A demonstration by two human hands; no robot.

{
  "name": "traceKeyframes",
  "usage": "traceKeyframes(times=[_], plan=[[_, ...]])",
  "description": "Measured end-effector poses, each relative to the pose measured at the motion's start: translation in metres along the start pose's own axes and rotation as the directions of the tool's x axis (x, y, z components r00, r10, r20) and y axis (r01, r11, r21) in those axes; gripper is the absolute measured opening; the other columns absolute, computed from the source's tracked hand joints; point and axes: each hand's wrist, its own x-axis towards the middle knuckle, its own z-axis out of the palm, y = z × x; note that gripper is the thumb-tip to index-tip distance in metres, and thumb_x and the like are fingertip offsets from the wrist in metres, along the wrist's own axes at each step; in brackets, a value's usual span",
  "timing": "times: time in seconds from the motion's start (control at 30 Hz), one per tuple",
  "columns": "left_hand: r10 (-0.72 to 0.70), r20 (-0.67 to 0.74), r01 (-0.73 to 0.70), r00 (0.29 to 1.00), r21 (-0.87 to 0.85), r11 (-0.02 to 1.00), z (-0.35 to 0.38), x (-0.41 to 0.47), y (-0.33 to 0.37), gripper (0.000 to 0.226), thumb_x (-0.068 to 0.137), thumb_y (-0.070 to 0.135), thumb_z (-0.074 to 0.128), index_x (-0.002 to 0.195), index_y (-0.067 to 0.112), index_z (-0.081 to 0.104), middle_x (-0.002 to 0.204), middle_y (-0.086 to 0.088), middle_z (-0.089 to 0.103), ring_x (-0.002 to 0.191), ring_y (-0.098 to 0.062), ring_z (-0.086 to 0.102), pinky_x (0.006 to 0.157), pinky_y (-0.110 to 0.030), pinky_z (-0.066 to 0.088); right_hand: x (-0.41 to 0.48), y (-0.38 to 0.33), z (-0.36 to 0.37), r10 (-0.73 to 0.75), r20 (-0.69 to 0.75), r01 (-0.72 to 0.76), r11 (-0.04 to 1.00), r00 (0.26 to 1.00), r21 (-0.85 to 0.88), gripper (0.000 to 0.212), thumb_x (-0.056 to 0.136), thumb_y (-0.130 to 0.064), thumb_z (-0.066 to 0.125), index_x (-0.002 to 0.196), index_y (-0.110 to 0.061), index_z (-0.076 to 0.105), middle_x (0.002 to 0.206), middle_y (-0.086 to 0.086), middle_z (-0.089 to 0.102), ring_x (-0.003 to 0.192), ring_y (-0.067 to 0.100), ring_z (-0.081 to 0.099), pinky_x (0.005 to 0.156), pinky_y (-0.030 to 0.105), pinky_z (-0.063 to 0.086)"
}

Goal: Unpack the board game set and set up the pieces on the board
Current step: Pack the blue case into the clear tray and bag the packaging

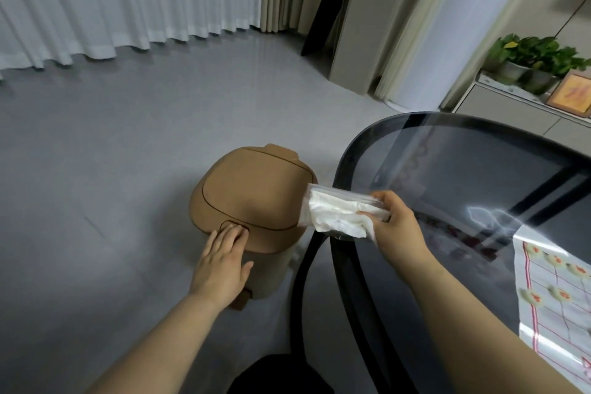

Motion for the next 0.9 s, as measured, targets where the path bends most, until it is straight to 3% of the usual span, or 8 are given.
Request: traceKeyframes(times=[0.07,0.13,0.23,0.37,0.53,0.7,0.8,0.9], plan=[[-0.002,-0.023,0.001,1.0,-0.05,0.999,-0.002,0.002,0.001,0.058,0.087,0.026,0.057,0.137,0.007,0.036,0.142,-0.008,0.038,0.136,-0.021,0.028,0.108,-0.027,-0.005,-0.001,0.0,0.001,-0.002,-0.008,0.002,1.0,1.0,0.003,0.016,0.085,-0.005,0.057,0.101,-0.007,0.053,0.085,0.003,0.058,0.066,0.006,0.051,0.05,0.005,0.04],[0.016,-0.041,-0.018,0.999,-0.044,0.999,-0.005,0.004,0.002,0.058,0.092,0.032,0.046,0.142,0.012,0.026,0.148,-0.001,0.027,0.14,-0.014,0.017,0.105,-0.023,-0.012,-0.002,-0.002,0.002,-0.003,-0.021,0.003,1.0,1.0,0.01,0.016,0.086,-0.006,0.057,0.101,-0.008,0.053,0.085,0.002,0.058,0.067,0.008,0.051,0.055,0.011,0.041],[-0.005,-0.025,0.004,1.0,-0.046,0.999,-0.009,0.005,0.004,0.06,0.092,0.034,0.045,0.143,0.015,0.022,0.149,0.002,0.023,0.14,-0.012,0.013,0.107,-0.021,-0.012,-0.004,-0.002,0.002,0.004,-0.024,-0.003,0.999,1.0,0.034,0.013,0.086,-0.006,0.057,0.098,-0.008,0.053,0.082,0.001,0.057,0.067,0.01,0.052,0.058,0.016,0.041],[-0.001,0.041,-0.001,0.999,0.044,0.999,-0.018,0.006,0.006,0.064,0.092,0.036,0.043,0.145,0.016,0.014,0.151,0.004,0.016,0.14,-0.01,0.01,0.112,-0.025,-0.007,-0.007,-0.002,0.003,-0.004,-0.035,0.006,0.999,0.999,0.043,0.011,0.086,-0.007,0.056,0.094,-0.013,0.05,0.081,-0.002,0.056,0.068,0.004,0.051,0.053,0.008,0.041],[-0.004,0.196,-0.023,0.981,0.139,0.99,-0.02,-0.004,0.009,0.077,0.092,0.036,0.043,0.145,0.008,-0.006,0.154,-0.006,-0.008,0.142,-0.019,-0.008,0.11,-0.027,-0.013,-0.011,-0.001,0.004,-0.013,-0.054,0.017,0.997,0.998,0.078,0.014,0.087,-0.007,0.055,0.097,-0.015,0.049,0.093,0.003,0.057,0.08,0.014,0.054,0.063,0.015,0.043],[0.001,0.244,-0.037,0.97,0.145,0.989,-0.034,0.008,0.007,0.065,0.093,0.035,0.04,0.146,0.012,0.009,0.154,-0.003,0.007,0.142,-0.016,0.004,0.111,-0.03,-0.013,-0.01,-0.003,0.003,0.008,-0.035,-0.004,0.994,0.999,0.113,0.014,0.087,-0.004,0.055,0.095,-0.014,0.05,0.092,0.004,0.058,0.078,0.013,0.054,0.062,0.015,0.042],[-0.081,0.138,0.115,0.987,-0.263,0.958,-0.046,0.019,0.01,0.044,0.097,0.022,0.037,0.14,0.014,0.032,0.15,-0.003,0.026,0.138,-0.015,0.02,0.113,-0.027,0.003,-0.009,-0.007,0.001,0.011,-0.005,-0.01,0.991,1.0,0.13,0.014,0.087,-0.002,0.054,0.094,-0.014,0.05,0.088,0.002,0.057,0.074,0.011,0.053,0.059,0.014,0.045],[-0.248,0.056,0.205,0.967,-0.749,0.63,-0.076,0.032,0.03,0.04,0.096,0.022,0.041,0.135,0.014,0.041,0.14,0.001,0.039,0.13,-0.014,0.035,0.103,-0.024,0.025,-0.006,-0.018,0.002,-0.06,0.107,0.051,0.995,0.992,0.088,0.02,0.086,0.0,0.055,0.096,-0.016,0.051,0.083,-0.009,0.053,0.074,0.005,0.052,0.053,0.005,0.045]])
